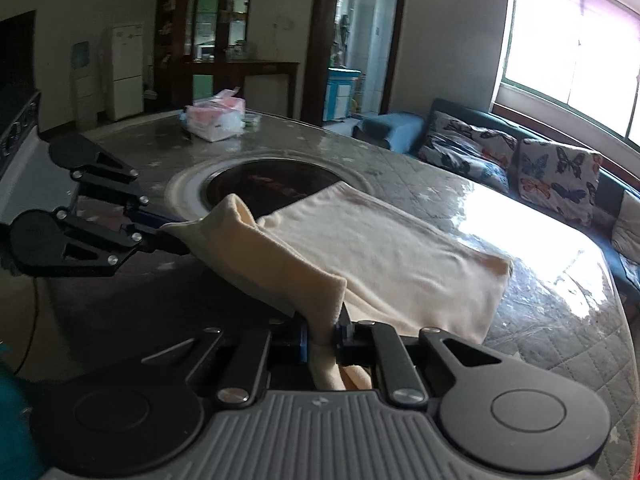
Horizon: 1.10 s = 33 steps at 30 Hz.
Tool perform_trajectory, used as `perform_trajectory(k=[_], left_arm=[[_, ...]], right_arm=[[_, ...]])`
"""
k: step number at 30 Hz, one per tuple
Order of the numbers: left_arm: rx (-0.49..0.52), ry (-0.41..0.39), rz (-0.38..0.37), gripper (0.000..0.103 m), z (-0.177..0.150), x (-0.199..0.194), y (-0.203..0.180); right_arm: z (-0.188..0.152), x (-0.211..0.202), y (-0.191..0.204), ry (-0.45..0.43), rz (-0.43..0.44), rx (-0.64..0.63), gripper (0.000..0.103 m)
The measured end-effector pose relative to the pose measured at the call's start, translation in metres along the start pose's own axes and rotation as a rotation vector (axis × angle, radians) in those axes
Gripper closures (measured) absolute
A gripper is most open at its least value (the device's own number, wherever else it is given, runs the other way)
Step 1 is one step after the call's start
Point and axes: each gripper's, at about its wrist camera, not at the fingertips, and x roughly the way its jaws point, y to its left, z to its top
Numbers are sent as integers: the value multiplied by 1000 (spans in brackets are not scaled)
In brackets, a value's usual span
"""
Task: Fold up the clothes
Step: 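Lift the hem with both grippers and fold it over toward the collar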
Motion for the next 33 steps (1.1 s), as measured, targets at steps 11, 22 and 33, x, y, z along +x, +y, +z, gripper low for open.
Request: perform_trajectory(k=[11,22,33], left_arm=[[-28,-33,-37,92,0,-79,-18],[-47,-43,-11,92,20,-45,-4],[-92,48,-3,92,42,40,33]], right_arm=[[-3,-73,50,-14,82,-86,93],[13,-72,44,-16,54,-76,94],[44,-1,-21,38,20,-25,94]])
